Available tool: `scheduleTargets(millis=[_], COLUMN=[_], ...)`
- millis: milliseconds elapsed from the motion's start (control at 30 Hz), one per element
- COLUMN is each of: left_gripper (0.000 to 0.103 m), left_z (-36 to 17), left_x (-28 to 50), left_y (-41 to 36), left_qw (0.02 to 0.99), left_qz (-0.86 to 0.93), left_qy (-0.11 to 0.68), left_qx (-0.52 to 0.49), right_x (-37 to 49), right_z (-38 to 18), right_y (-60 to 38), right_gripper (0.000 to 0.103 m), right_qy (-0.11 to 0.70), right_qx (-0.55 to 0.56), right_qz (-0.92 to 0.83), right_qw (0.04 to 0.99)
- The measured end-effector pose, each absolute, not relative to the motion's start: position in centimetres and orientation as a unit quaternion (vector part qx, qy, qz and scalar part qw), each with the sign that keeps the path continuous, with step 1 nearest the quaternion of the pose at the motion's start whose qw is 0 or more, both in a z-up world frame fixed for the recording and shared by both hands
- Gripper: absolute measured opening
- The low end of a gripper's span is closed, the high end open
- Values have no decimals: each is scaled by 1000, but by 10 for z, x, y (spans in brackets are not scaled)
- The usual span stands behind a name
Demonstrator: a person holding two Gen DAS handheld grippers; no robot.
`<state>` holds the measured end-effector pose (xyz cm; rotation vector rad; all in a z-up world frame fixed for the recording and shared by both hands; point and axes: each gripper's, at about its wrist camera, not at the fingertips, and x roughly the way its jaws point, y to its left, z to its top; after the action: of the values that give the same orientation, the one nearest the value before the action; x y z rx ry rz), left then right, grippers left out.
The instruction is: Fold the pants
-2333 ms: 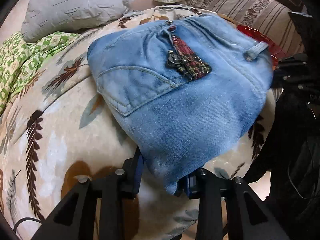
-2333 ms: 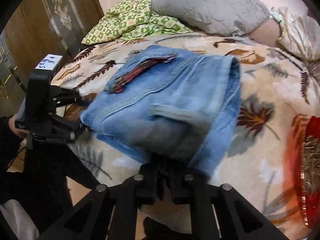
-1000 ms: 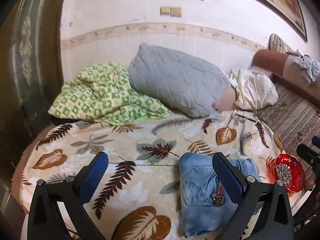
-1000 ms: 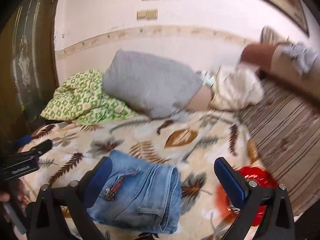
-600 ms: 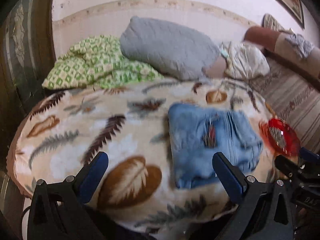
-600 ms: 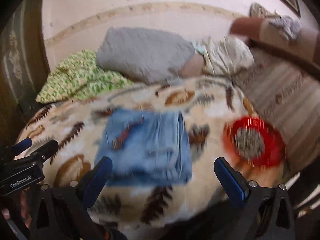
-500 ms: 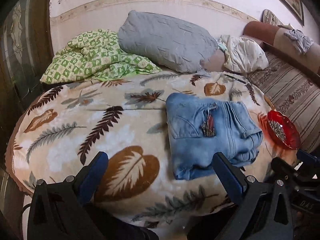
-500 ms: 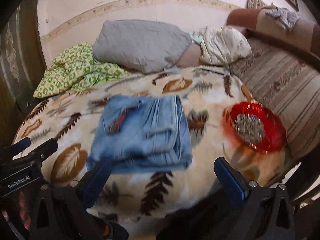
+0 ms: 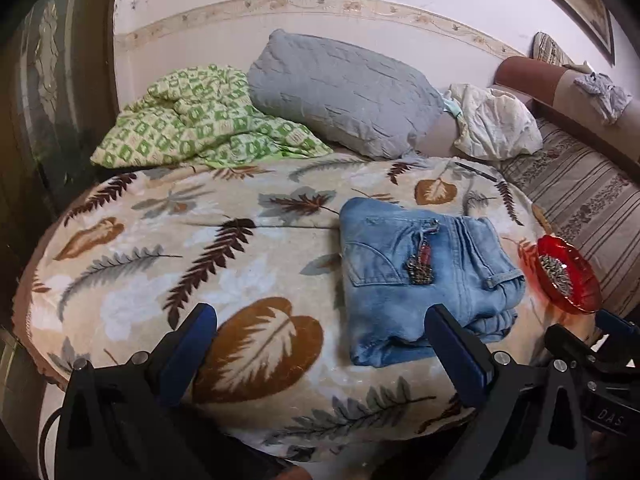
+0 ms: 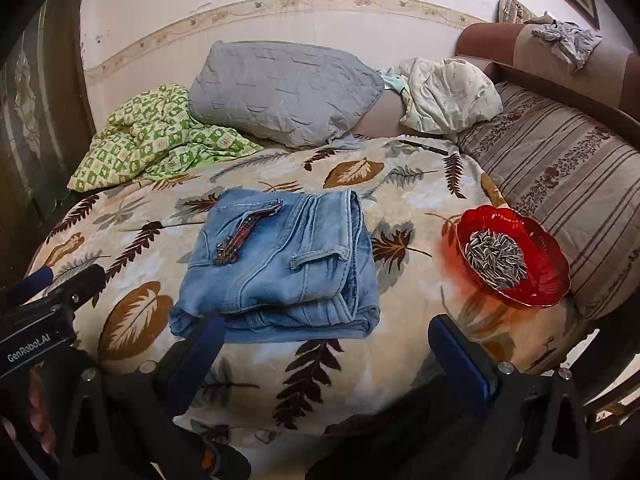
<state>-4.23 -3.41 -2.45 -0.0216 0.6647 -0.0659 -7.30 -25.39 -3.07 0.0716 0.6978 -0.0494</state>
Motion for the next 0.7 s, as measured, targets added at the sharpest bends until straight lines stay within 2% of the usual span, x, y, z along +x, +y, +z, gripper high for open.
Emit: scheduleTargets(millis=[700], left_gripper=[103], left_z=[-29], left_x=[-43], left_y=[-43], left_qw=[940], left_qz=[-38], left_qy=[339], left_qx=[11], right_x=[-72], right_z=[-35], right_y=[-253], right_gripper=[103], right_qy=[345], right_qx=[33], right_qz=[-21], right_qw=[938])
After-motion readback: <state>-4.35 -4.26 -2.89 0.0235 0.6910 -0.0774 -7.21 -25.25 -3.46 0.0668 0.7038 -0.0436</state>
